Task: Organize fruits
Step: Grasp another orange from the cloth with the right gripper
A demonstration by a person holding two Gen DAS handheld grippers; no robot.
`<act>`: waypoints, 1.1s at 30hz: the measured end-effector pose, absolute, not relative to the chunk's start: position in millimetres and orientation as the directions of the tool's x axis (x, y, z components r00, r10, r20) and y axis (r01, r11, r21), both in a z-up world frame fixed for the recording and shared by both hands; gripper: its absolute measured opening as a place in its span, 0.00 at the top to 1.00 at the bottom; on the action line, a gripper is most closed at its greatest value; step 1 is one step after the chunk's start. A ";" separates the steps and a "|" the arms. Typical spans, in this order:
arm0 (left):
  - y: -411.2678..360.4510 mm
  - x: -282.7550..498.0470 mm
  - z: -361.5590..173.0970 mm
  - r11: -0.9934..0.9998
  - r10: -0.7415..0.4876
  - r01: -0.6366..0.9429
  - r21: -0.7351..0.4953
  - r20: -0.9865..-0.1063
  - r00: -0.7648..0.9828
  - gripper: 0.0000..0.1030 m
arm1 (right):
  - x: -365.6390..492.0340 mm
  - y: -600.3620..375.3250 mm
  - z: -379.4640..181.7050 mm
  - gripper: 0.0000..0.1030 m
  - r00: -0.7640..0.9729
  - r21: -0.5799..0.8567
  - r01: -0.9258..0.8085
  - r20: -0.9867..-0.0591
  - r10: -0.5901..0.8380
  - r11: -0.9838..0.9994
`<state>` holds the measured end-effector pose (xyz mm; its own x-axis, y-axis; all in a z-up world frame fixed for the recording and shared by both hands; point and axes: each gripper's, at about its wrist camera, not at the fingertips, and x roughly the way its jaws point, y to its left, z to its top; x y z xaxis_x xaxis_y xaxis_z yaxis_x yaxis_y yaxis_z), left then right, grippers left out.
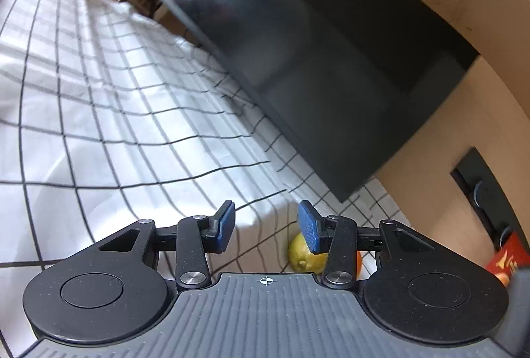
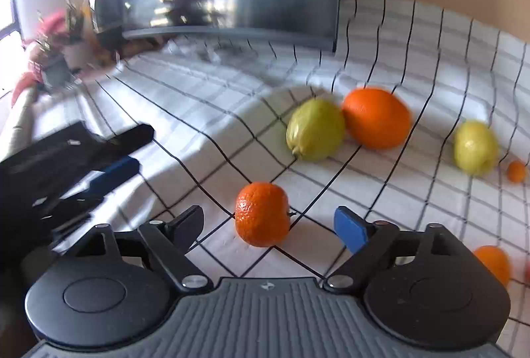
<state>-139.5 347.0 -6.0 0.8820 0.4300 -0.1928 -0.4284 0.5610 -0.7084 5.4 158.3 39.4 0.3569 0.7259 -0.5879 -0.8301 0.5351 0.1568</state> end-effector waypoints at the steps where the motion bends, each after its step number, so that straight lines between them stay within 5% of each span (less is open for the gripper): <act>1: 344.7 -140.4 -4.8 0.574 0.426 -0.421 -0.702 -0.183 0.886 0.55 | 7.1 164.5 35.6 0.28 0.364 0.148 -0.824 -0.603 0.710 0.547; 3: 344.2 -141.7 -5.0 0.584 0.418 -0.413 -0.698 -0.177 0.891 0.55 | 11.9 172.0 30.7 0.59 0.339 0.153 -0.823 -0.642 0.688 0.548; 4: 345.8 -140.9 -6.1 0.582 0.416 -0.414 -0.700 -0.181 0.891 0.55 | 14.8 172.4 30.4 0.63 0.305 0.179 -0.825 -0.657 0.690 0.535; 8: 346.9 -136.9 -6.4 0.614 0.357 -0.372 -0.697 -0.175 0.918 0.55 | 9.0 138.2 45.6 0.63 0.319 0.185 -0.825 -0.627 0.711 0.533; 12: 322.7 -124.2 6.0 0.784 0.255 -0.295 -0.547 -0.150 0.955 0.55 | -7.0 54.0 61.4 0.63 0.338 0.154 -0.839 -0.603 0.722 0.522; 19: 229.4 -49.8 21.3 0.917 -0.164 -0.009 -0.399 -0.395 0.904 0.54 | -8.3 -112.0 31.8 0.63 0.612 -0.011 -0.658 -0.590 0.527 0.753; 33: 188.8 8.9 20.0 0.991 -0.029 -0.053 -0.123 -0.582 0.813 0.54 | 23.3 -195.8 -19.5 0.63 0.618 0.180 -0.533 -0.585 0.525 0.827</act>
<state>8.9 188.8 20.0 0.8129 -0.0291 -0.5817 -0.0527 0.9910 -0.1233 23.3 -195.8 -19.5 0.6177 0.5253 -0.5853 -0.5329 0.8269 0.1796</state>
